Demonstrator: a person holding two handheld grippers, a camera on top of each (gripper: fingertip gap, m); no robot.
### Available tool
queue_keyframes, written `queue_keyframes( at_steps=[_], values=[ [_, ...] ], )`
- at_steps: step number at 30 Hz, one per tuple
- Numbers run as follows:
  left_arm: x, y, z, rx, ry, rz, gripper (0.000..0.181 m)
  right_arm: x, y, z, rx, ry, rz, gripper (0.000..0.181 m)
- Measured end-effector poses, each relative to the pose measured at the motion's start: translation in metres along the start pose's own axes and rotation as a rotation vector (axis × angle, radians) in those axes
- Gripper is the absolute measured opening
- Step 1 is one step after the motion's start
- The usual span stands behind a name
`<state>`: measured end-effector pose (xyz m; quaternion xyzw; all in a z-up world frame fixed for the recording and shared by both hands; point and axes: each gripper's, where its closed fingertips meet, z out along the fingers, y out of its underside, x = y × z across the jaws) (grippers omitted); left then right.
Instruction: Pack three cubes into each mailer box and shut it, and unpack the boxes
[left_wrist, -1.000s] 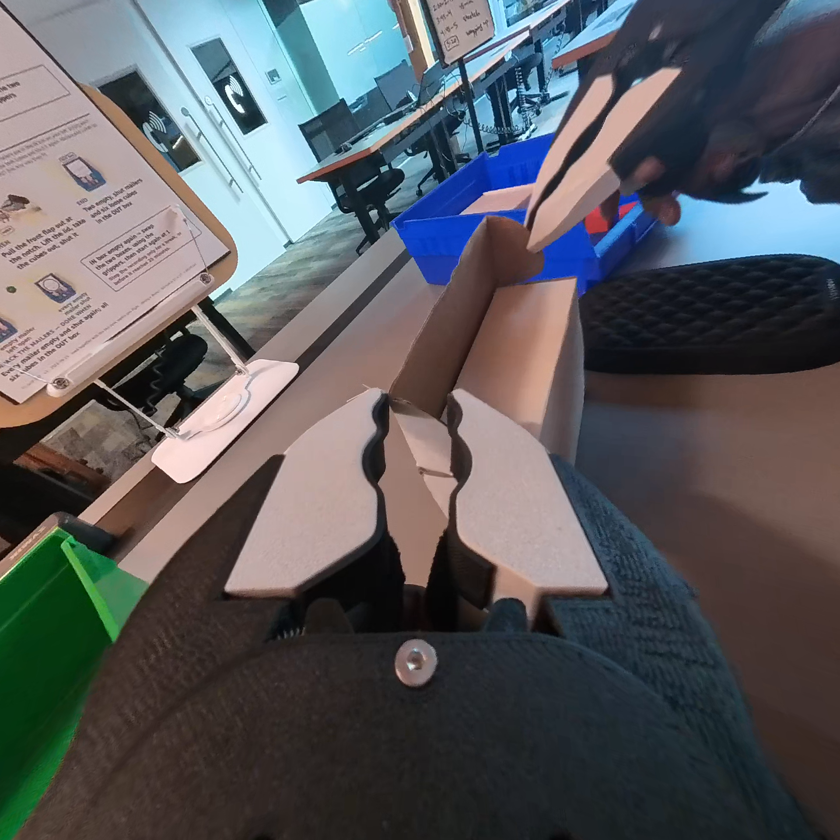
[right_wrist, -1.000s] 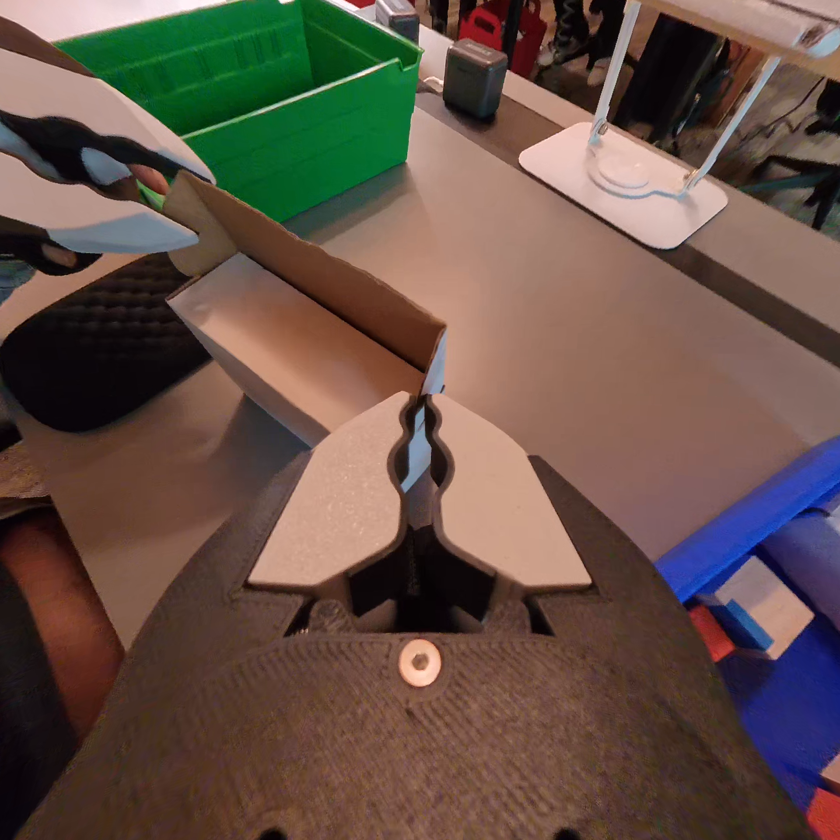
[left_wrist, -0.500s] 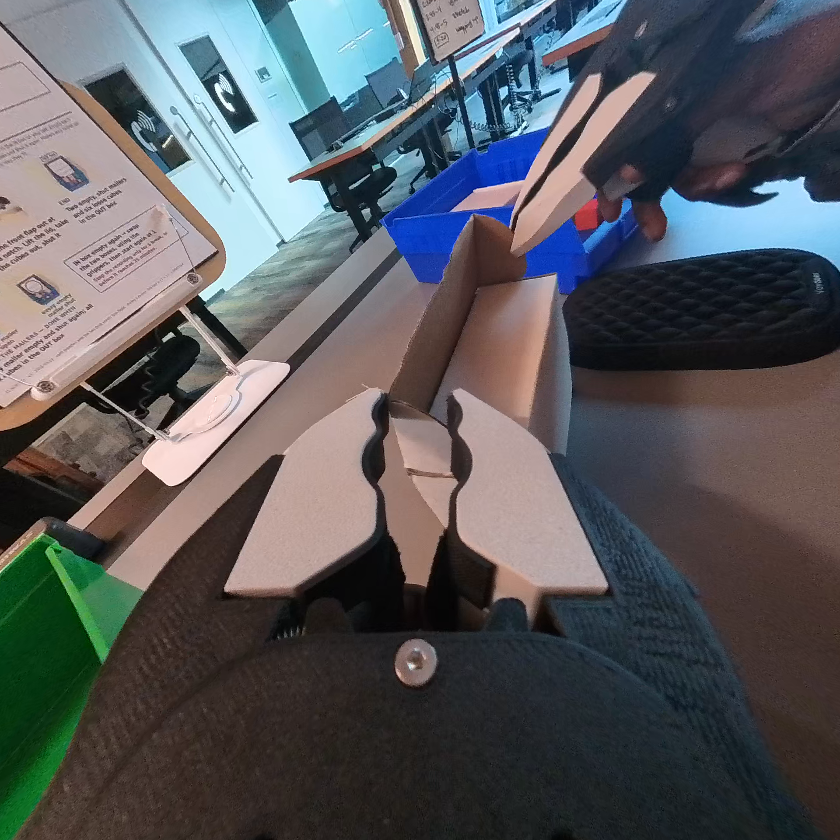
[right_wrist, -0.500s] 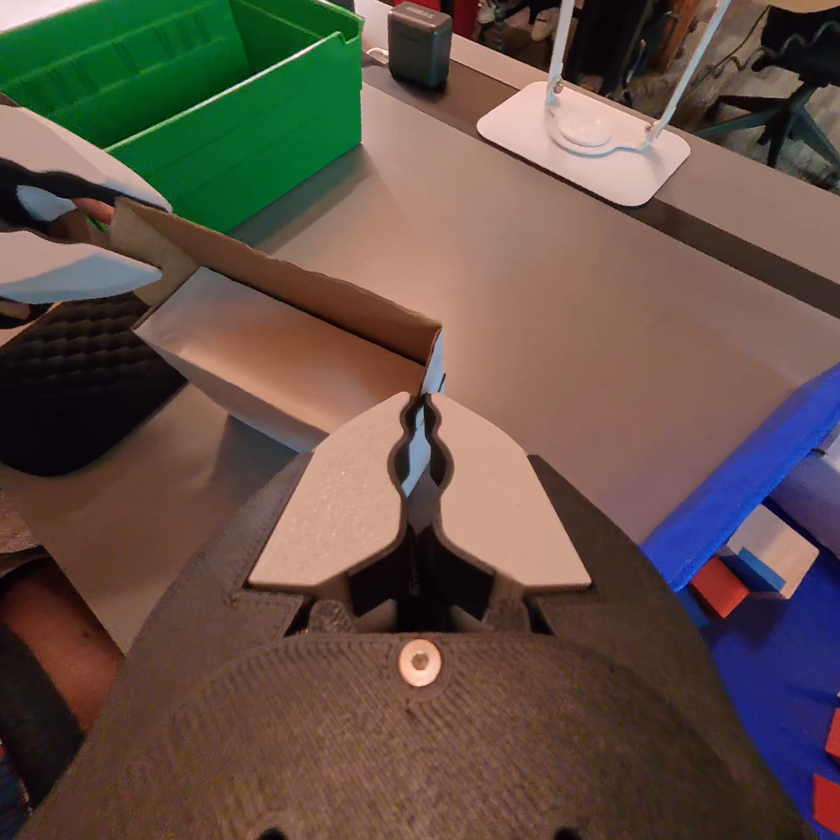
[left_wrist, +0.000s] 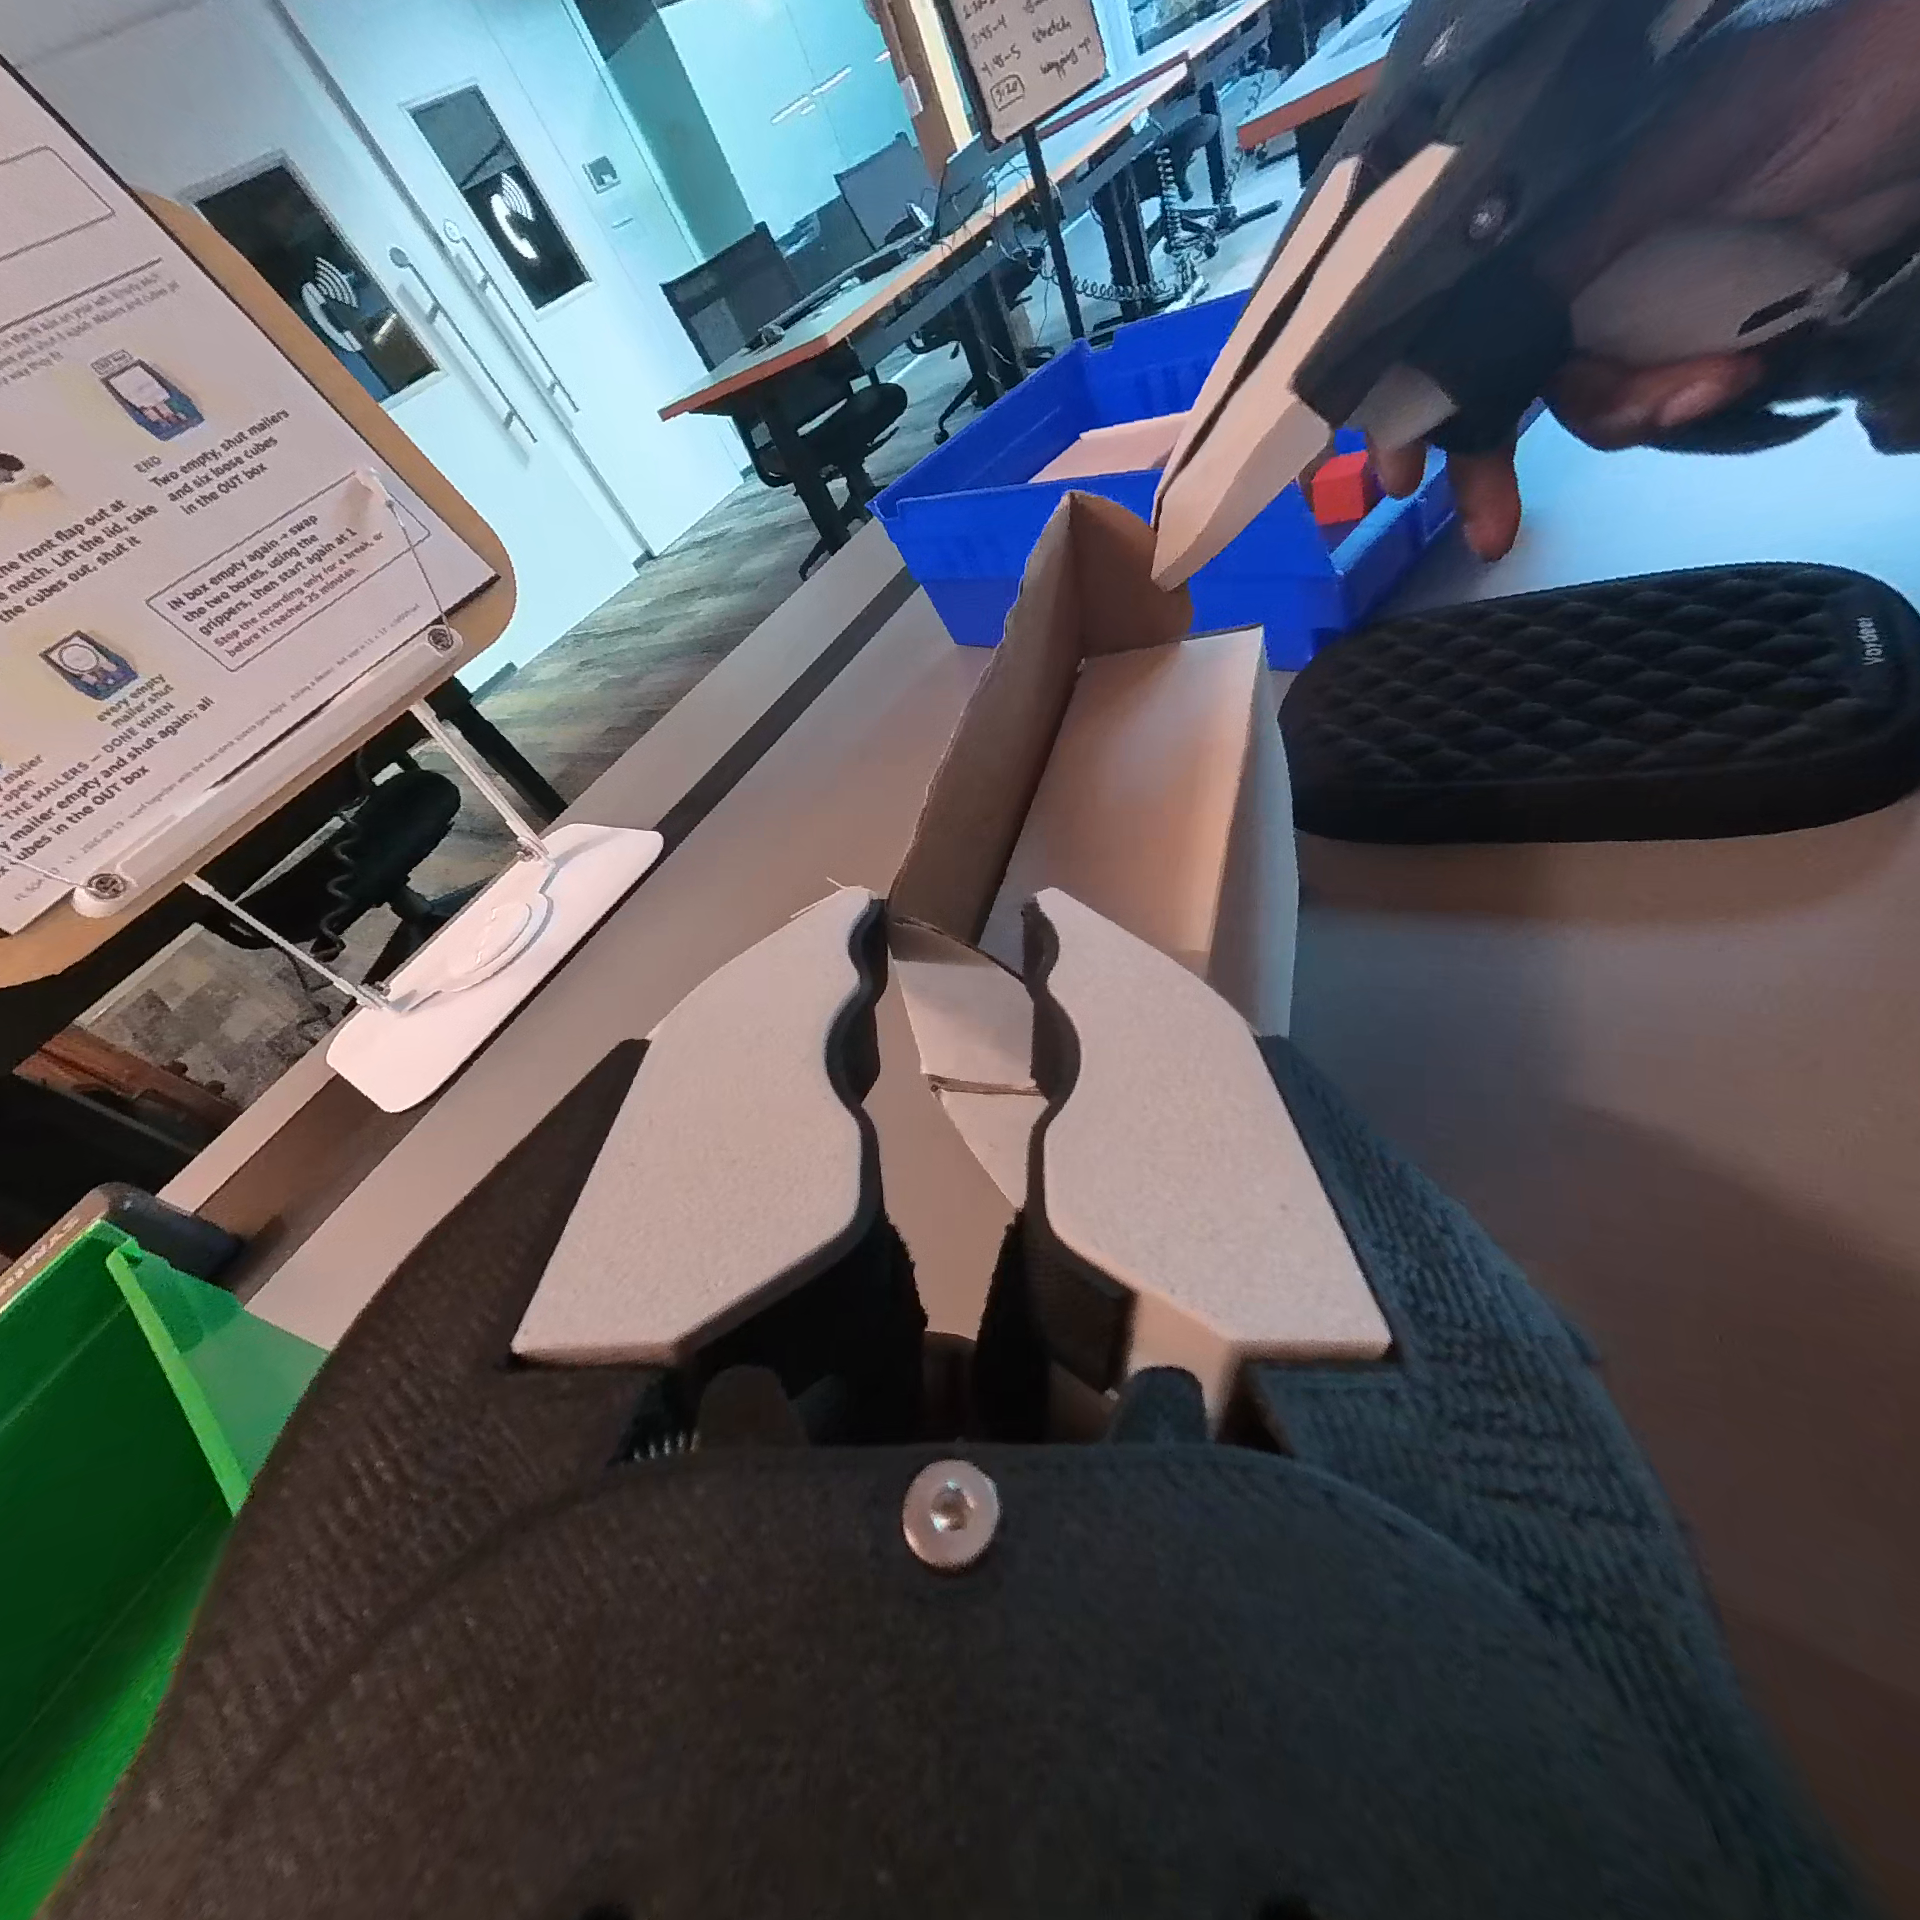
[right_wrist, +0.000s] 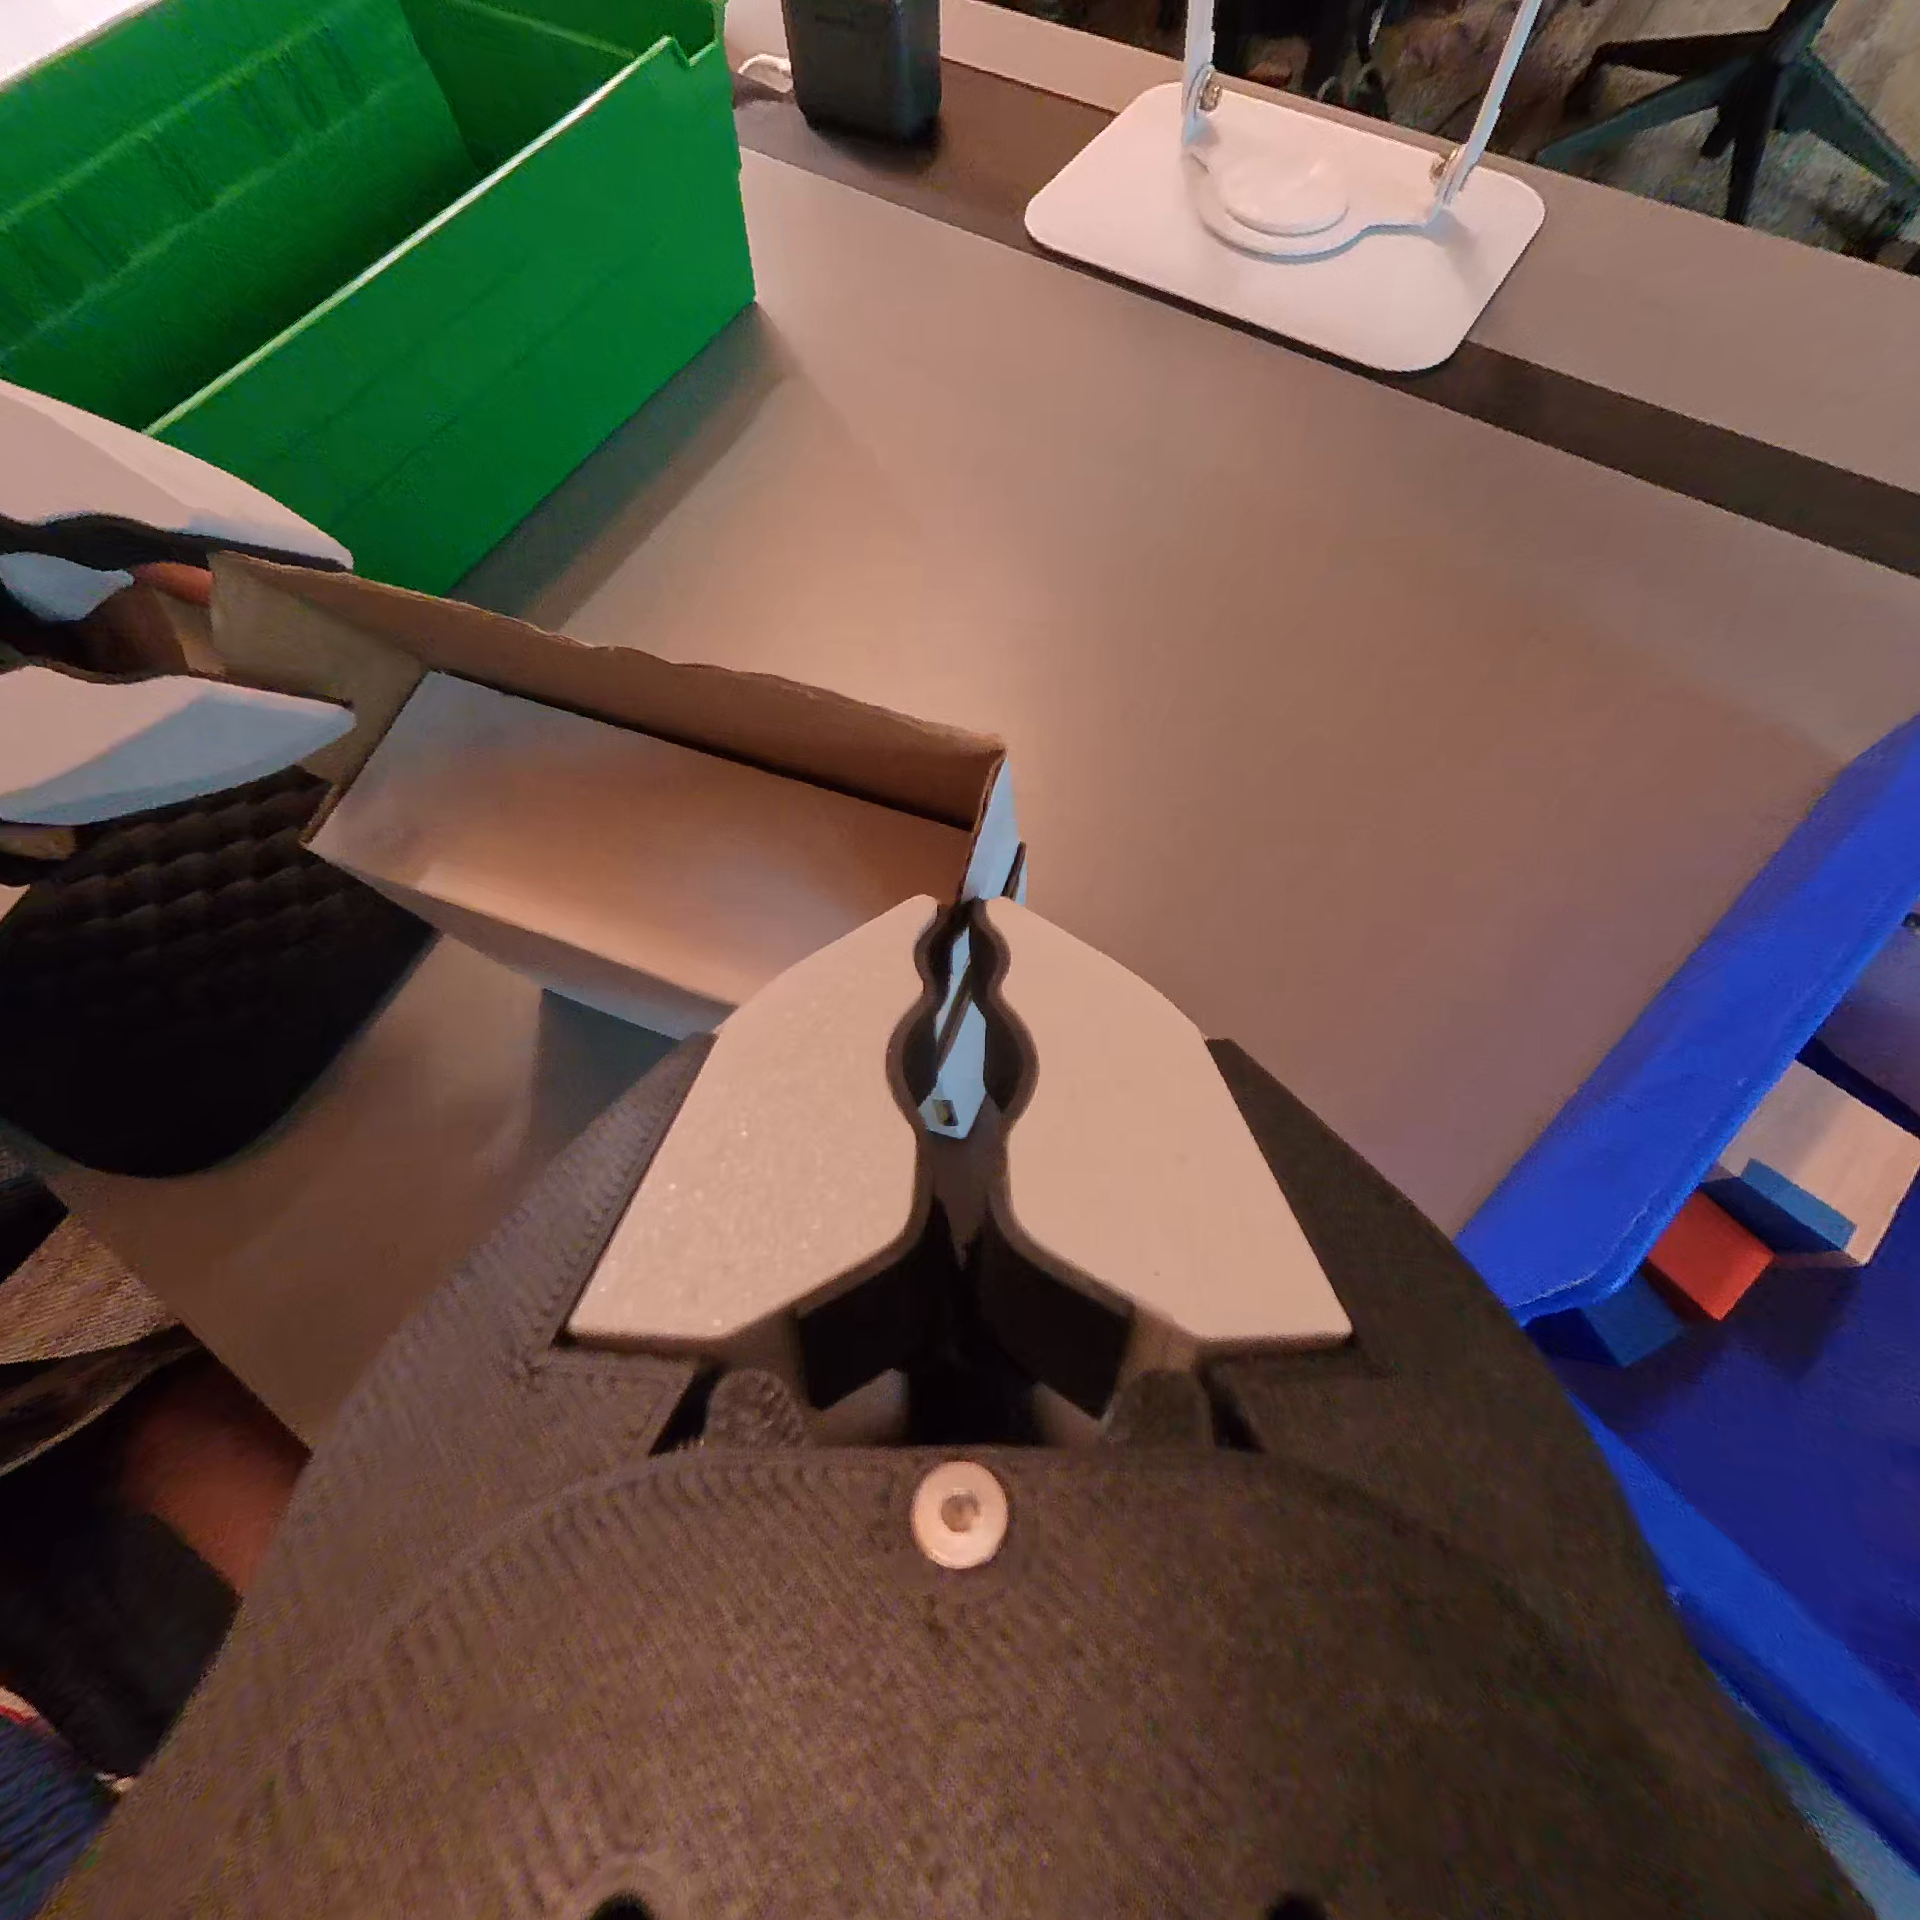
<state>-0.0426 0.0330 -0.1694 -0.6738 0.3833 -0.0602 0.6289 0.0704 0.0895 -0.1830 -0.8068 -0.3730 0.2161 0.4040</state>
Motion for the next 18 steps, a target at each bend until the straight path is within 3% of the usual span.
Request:
queue_keyframes(
  at_steps=[8, 12, 15, 18],
  values=[
    [0.015, 0.013, 0.006, -0.060, 0.056, 0.063, 0.025, -0.002, 0.019, 0.006, -0.040, -0.002, -0.039, 0.003],
    [0.014, 0.006, 0.000, -0.019, 0.065, 0.028, 0.032, -0.007, 0.018, 0.000, -0.003, -0.064, -0.069, 0.010],
    [0.002, -0.003, -0.012, 0.032, 0.029, -0.003, 0.036, -0.009, -0.002, -0.019, 0.132, -0.135, -0.123, 0.020],
    [-0.009, -0.016, -0.023, 0.111, -0.010, -0.110, 0.020, -0.001, -0.037, -0.037, 0.422, -0.102, -0.279, 0.001]
  ],
)
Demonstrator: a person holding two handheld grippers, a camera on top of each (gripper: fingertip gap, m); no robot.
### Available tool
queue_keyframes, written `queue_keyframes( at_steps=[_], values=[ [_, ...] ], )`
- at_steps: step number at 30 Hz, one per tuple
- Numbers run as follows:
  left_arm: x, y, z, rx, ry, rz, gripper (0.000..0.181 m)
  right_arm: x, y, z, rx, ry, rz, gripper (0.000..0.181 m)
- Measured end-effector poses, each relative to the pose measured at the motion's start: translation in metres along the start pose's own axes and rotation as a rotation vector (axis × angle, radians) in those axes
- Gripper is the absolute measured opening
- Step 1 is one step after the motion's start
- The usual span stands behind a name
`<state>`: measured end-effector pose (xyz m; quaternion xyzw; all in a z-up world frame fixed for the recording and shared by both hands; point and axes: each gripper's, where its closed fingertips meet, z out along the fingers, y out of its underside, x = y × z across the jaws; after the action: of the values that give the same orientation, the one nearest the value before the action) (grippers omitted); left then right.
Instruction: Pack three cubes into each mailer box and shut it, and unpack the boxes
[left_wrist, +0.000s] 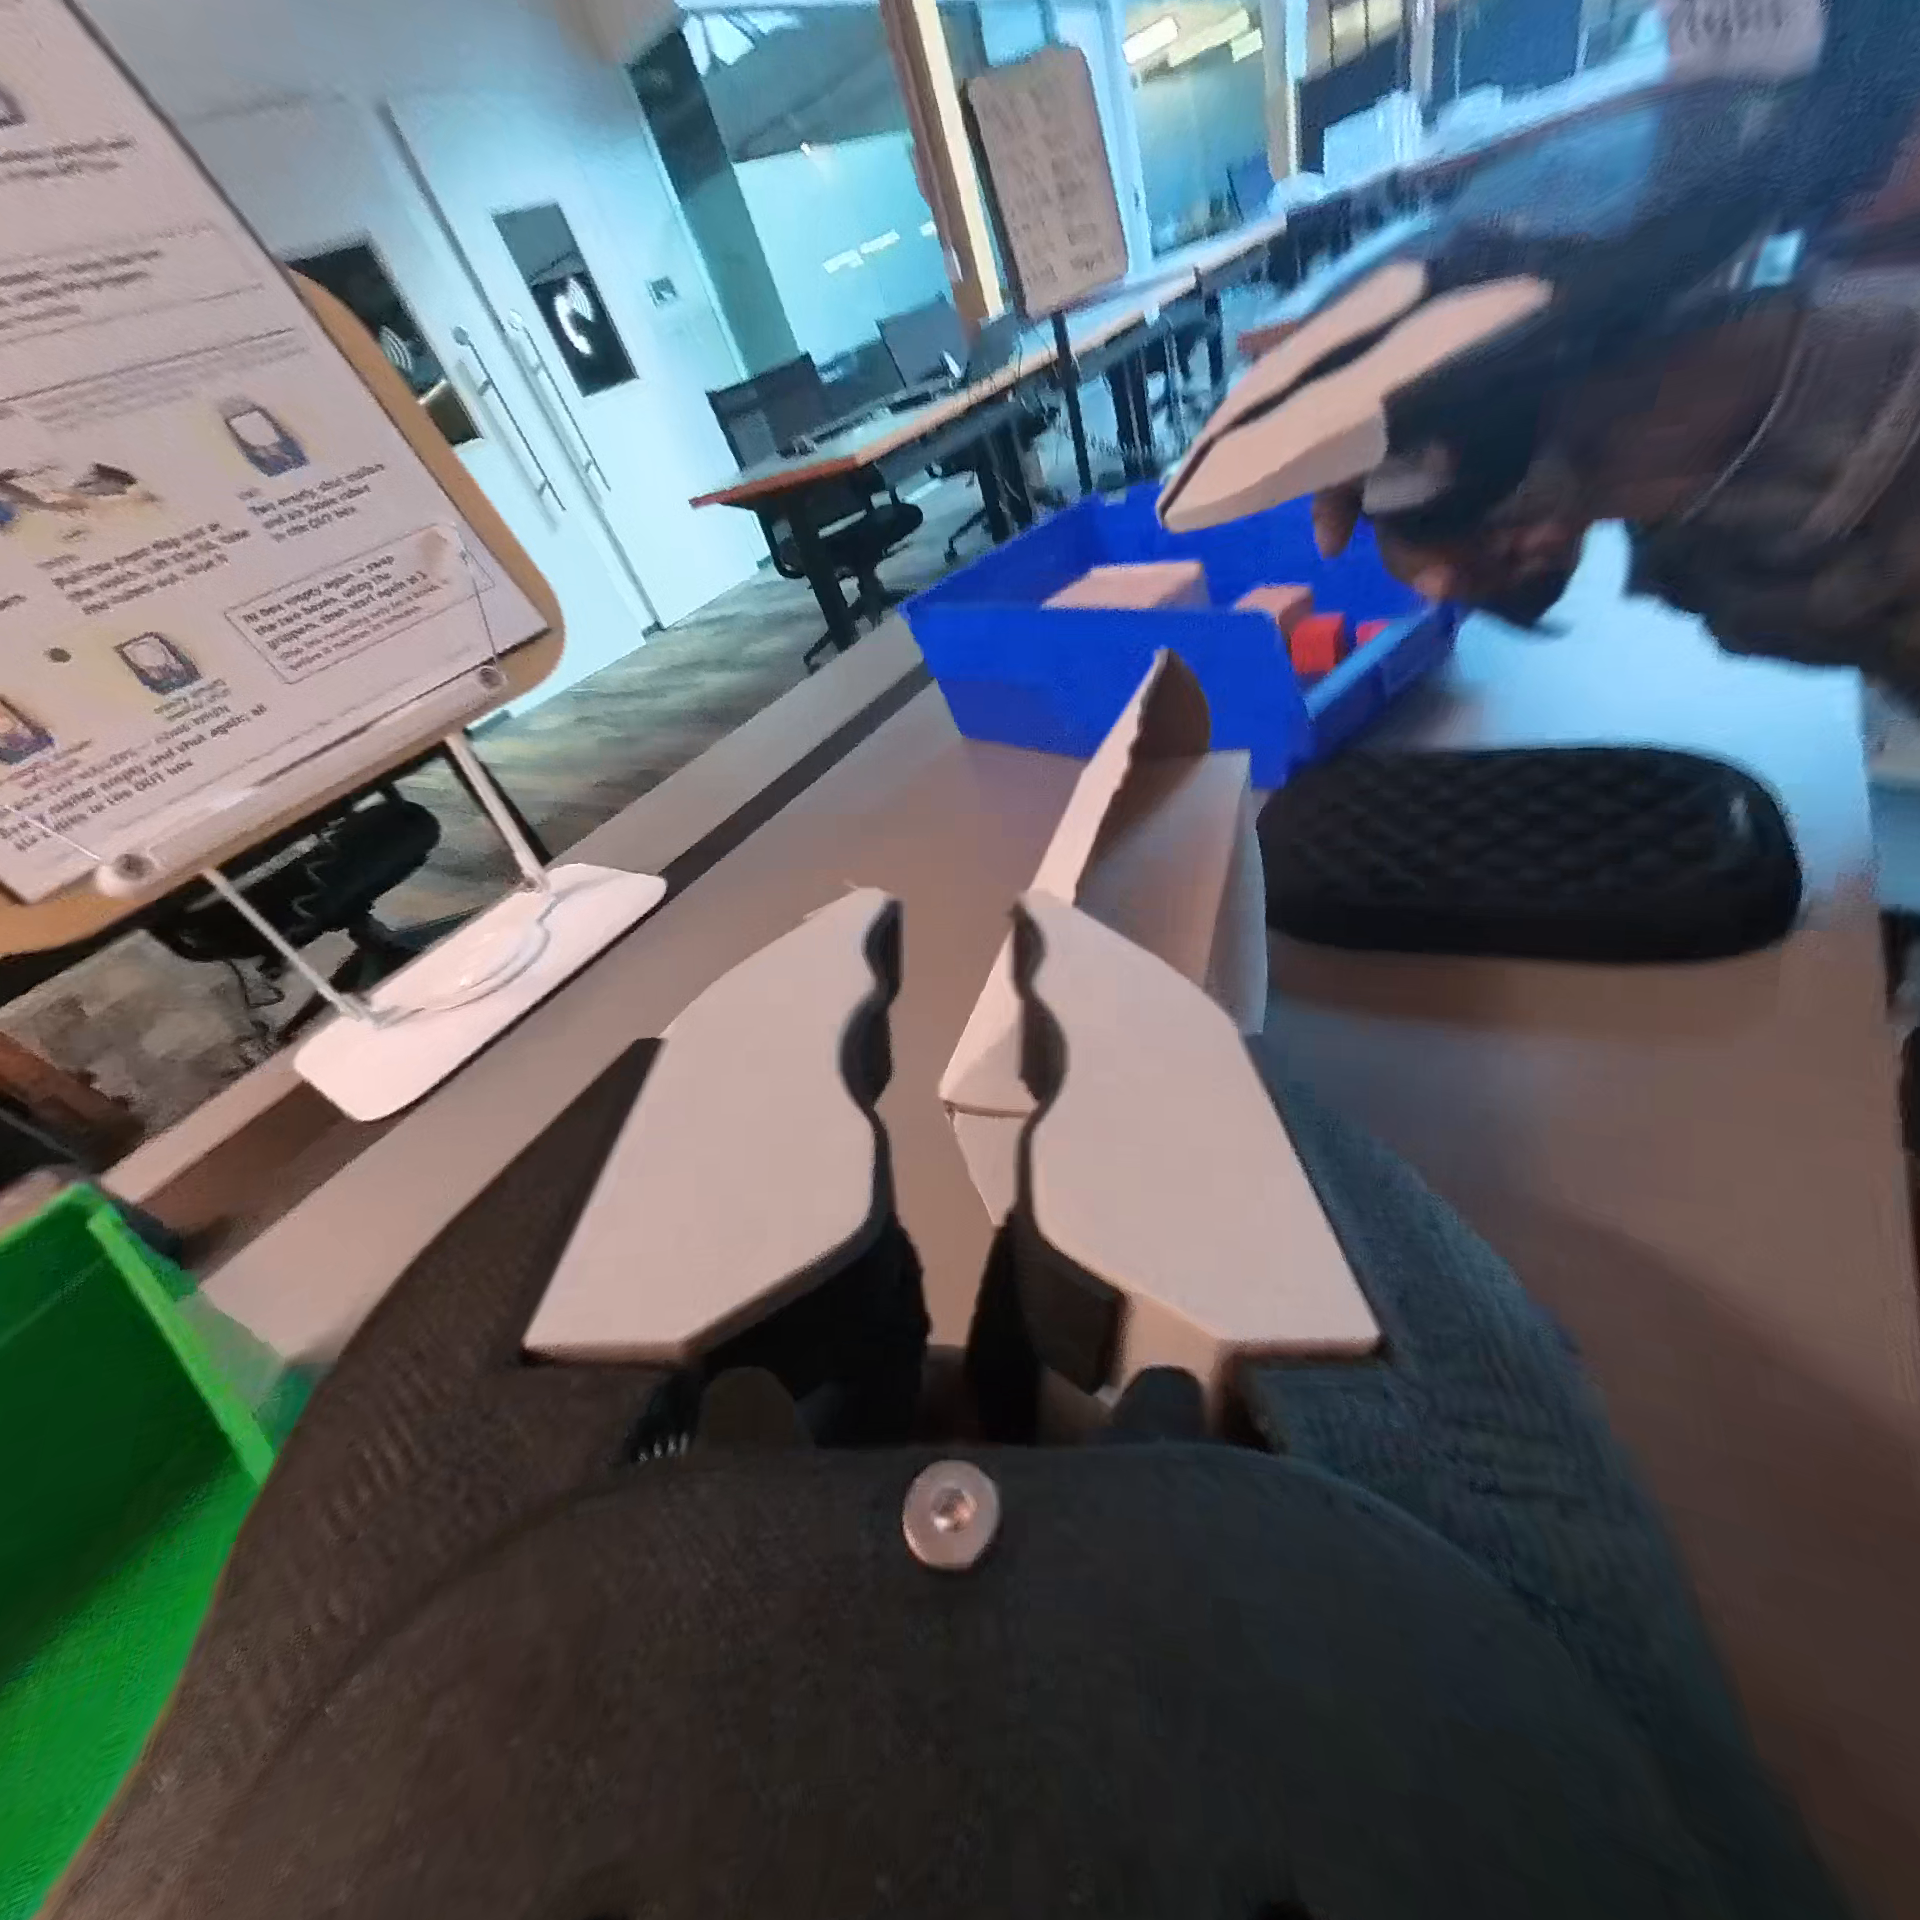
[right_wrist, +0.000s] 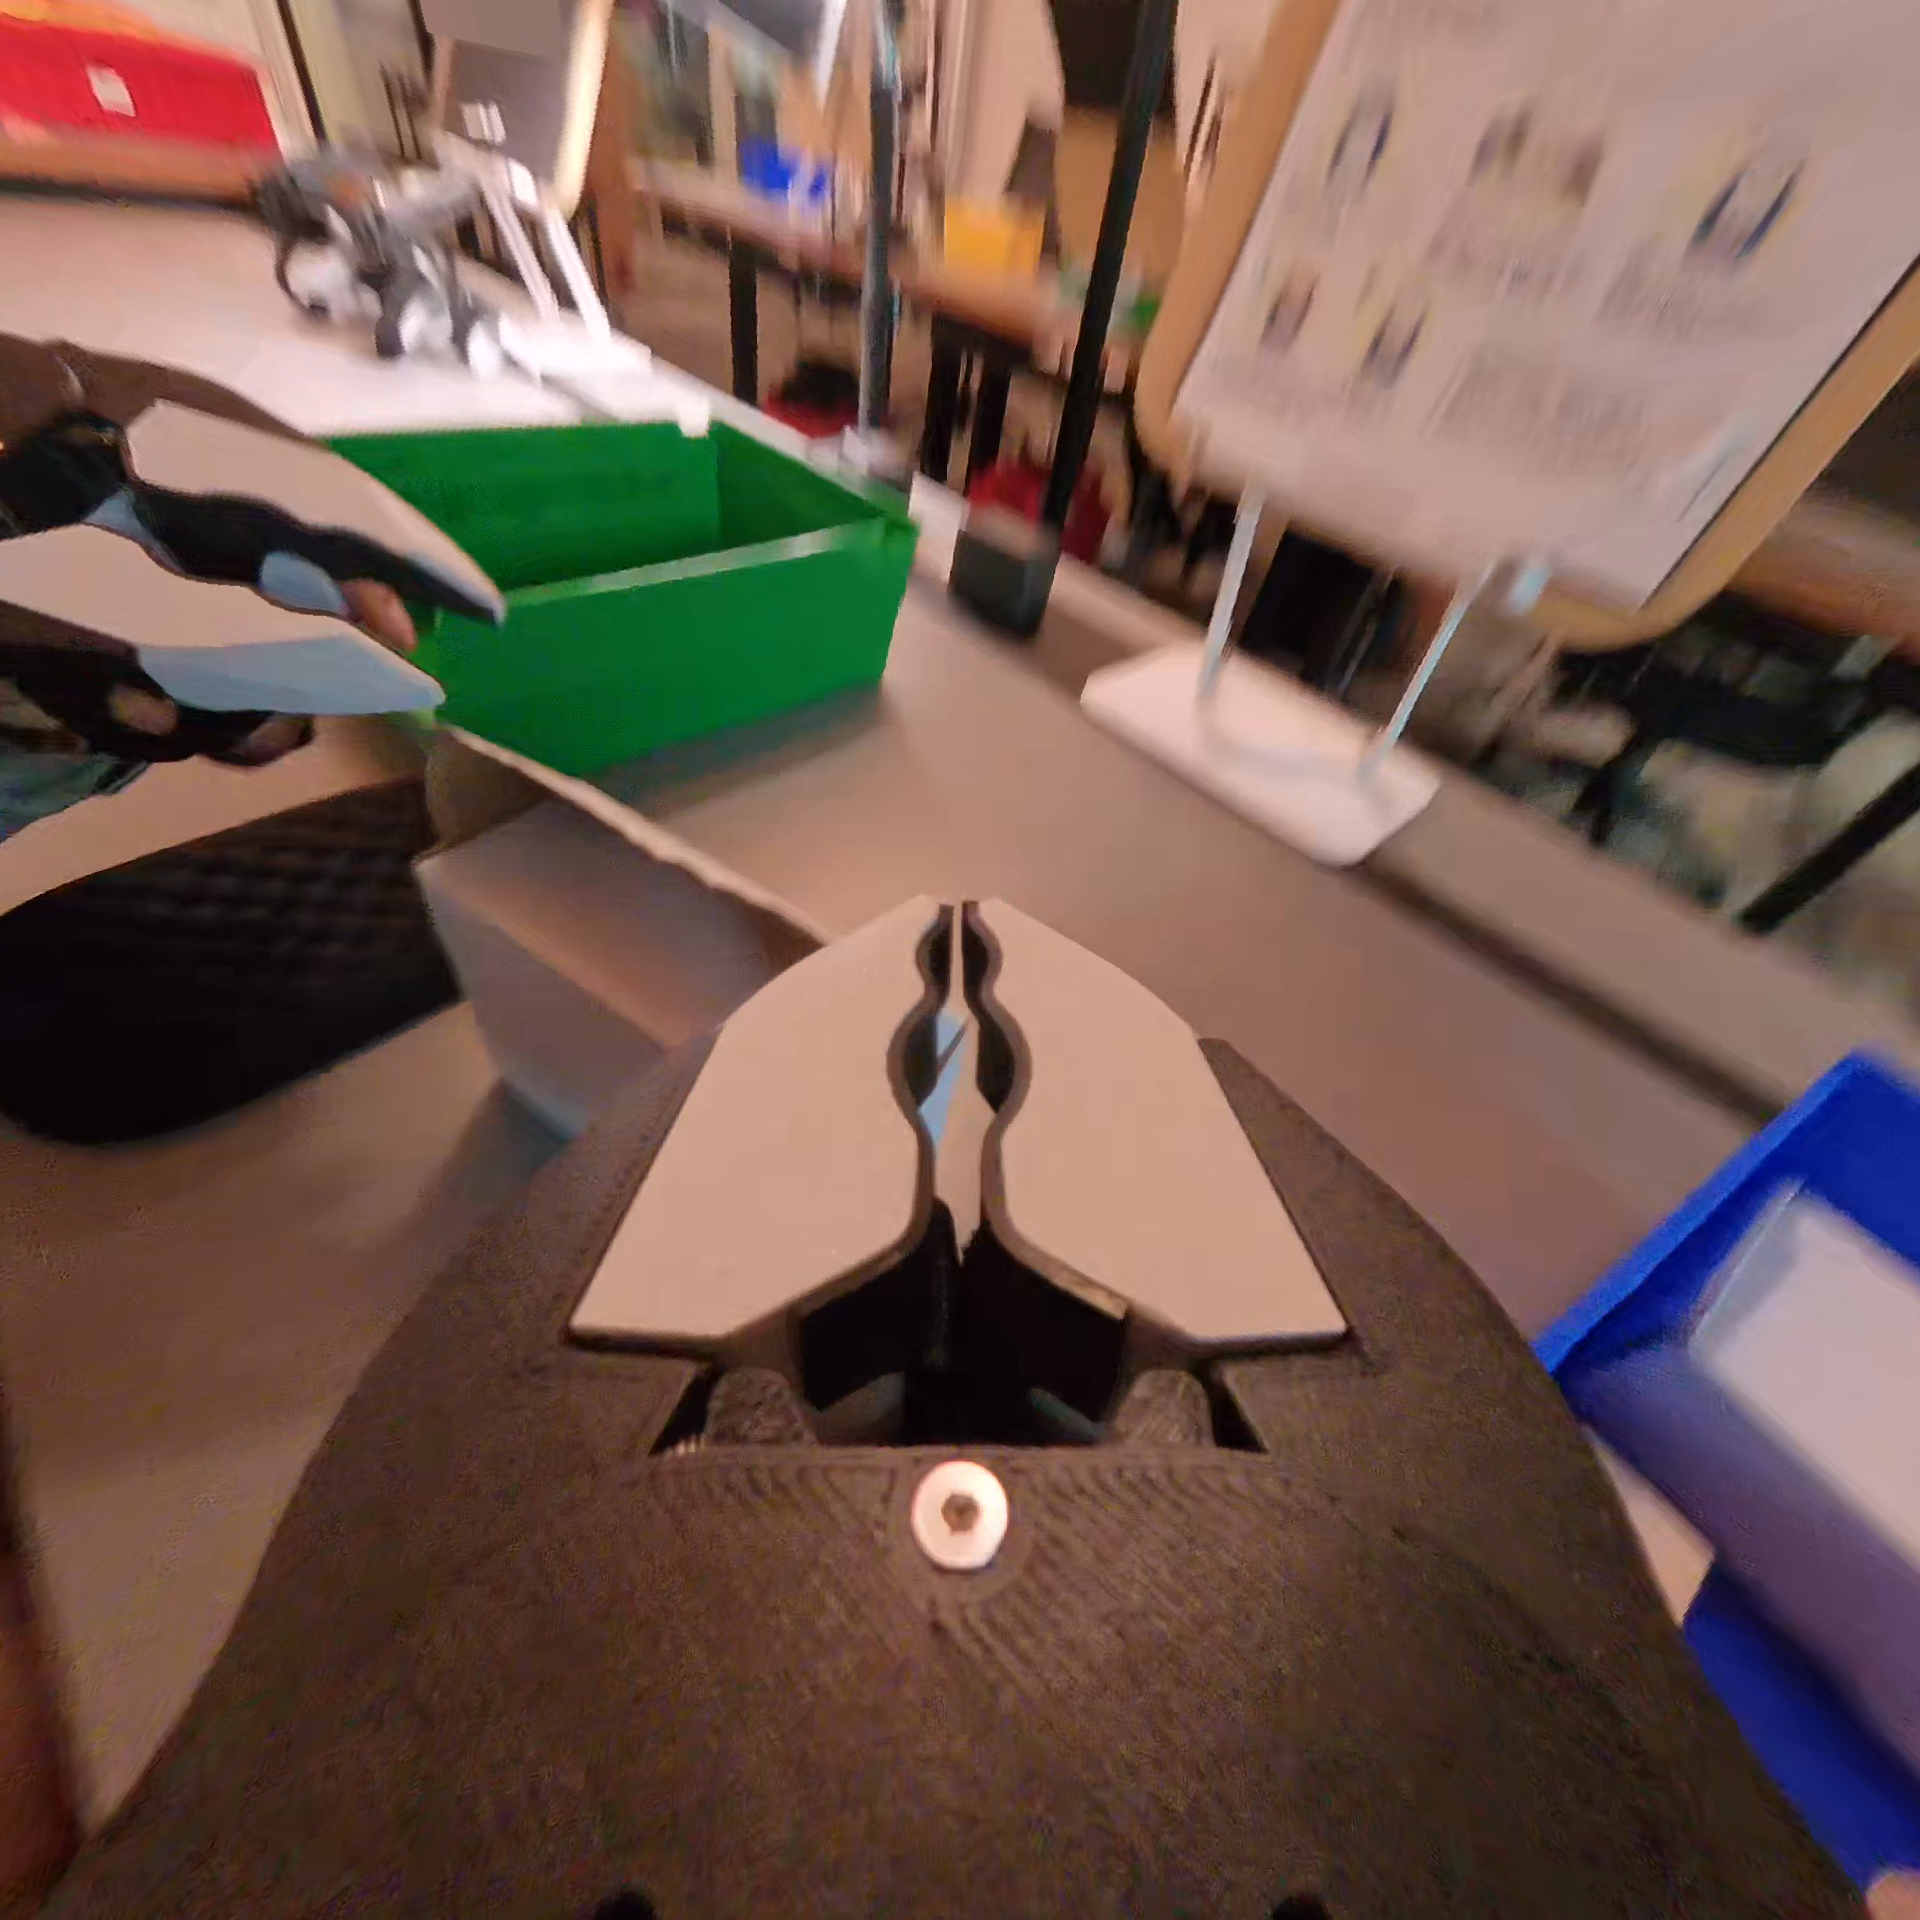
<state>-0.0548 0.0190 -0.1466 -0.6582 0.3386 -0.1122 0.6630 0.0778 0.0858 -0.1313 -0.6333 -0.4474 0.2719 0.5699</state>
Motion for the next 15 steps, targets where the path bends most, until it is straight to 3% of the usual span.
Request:
queue_keyframes(
  at_steps=[1, 3, 5, 15],
  values=[
    [0.001, -0.003, -0.001, 0.018, 0.010, -0.042, 0.008, 0.002, -0.005, 0.001, 0.053, 0.009, -0.032, 0.000],
    [0.004, 0.000, 0.000, 0.012, 0.027, -0.100, 0.001, -0.005, 0.002, 0.010, 0.026, -0.054, -0.007, 0.000],
    [0.006, 0.009, 0.003, -0.023, 0.032, -0.107, 0.000, -0.015, 0.012, 0.018, -0.007, -0.134, 0.029, 0.000],
    [0.022, 0.028, 0.002, -0.114, 0.089, -0.079, 0.000, -0.025, 0.042, 0.019, -0.070, -0.177, 0.043, 0.000]
  ],
)
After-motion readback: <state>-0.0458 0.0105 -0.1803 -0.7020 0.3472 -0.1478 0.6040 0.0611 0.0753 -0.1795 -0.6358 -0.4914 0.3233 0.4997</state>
